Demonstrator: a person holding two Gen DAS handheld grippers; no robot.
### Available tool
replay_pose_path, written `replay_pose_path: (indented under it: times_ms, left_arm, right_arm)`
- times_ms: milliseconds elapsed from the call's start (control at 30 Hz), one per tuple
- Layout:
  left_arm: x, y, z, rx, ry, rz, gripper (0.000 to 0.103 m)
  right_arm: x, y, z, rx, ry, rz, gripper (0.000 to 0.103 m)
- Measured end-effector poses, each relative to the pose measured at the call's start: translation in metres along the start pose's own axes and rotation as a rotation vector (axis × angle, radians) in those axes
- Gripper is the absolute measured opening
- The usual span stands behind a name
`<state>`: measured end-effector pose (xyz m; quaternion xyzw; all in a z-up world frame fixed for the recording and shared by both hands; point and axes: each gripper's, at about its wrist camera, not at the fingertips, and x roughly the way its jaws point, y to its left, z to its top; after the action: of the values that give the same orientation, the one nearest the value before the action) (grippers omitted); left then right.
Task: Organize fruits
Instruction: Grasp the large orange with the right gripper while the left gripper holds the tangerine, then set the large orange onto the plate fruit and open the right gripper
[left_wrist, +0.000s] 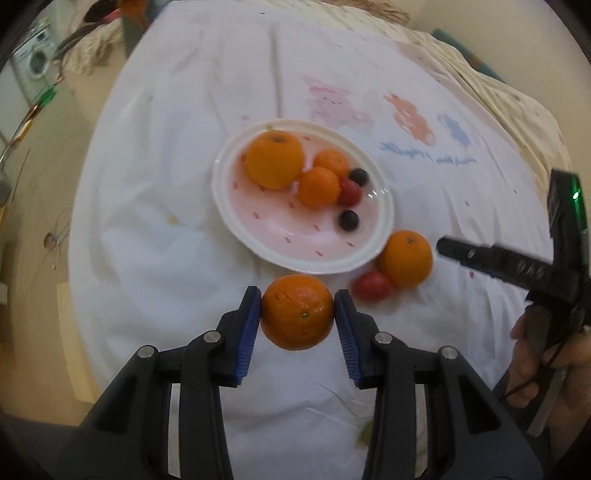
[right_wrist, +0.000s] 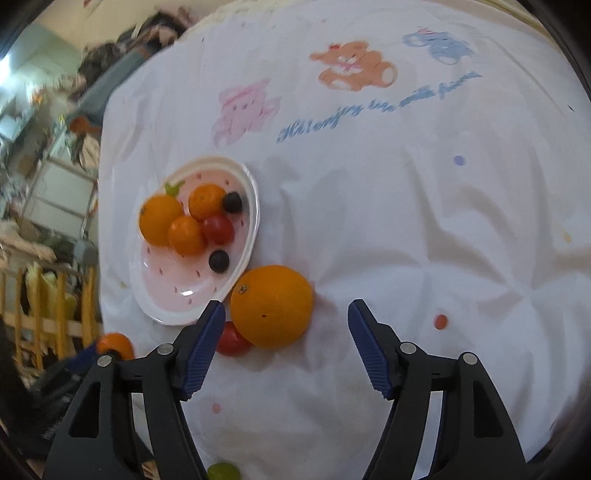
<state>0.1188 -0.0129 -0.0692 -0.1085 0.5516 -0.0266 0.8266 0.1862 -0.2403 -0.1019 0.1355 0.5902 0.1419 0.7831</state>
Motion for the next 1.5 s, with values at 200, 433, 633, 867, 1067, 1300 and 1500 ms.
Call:
replay_pose_path:
  times_ms: [200,433,633,867,1067,1300,1500]
  left_arm:
    - [0.002,0.012,0.006,-0.071,0.007,-0.026,0.036]
    - [0.005,0.019,0.009,-0.100,0.013,-0.029,0.036]
    - [0.009,0.024,0.010,-0.119,0.017,-0.041,0.036]
    - [0.014,0.026,0.012,-0.109,-0.006,0.010,0.036]
    - [0.017,0.033,0.013,-0.125,-0.015,0.052,0.036]
    - [0.015,0.033,0.016,-0.134,-0.023,0.055,0.036]
    - [0.015,0.035,0.021,-0.145,-0.021,0.052,0.036]
  right_arm:
    - [0.032,0.016,0.001,-0.069,0.063,-0.048,0.073]
    - [0.057,0.027,-0.002,-0.141,0.087,-0.133,0.077]
    - [0.060,0.030,-0.002,-0.158,0.087,-0.146,0.074]
    - [0.051,0.029,-0.001,-0.145,0.080,-0.107,0.065]
    - [0.024,0.018,0.005,-0.082,0.009,-0.065,0.065]
    - [-0.003,0.035,0.037,-0.069,-0.048,0.060,0.065]
    - [0.015,0.077,0.084,-0.138,-0.031,0.102,0.065]
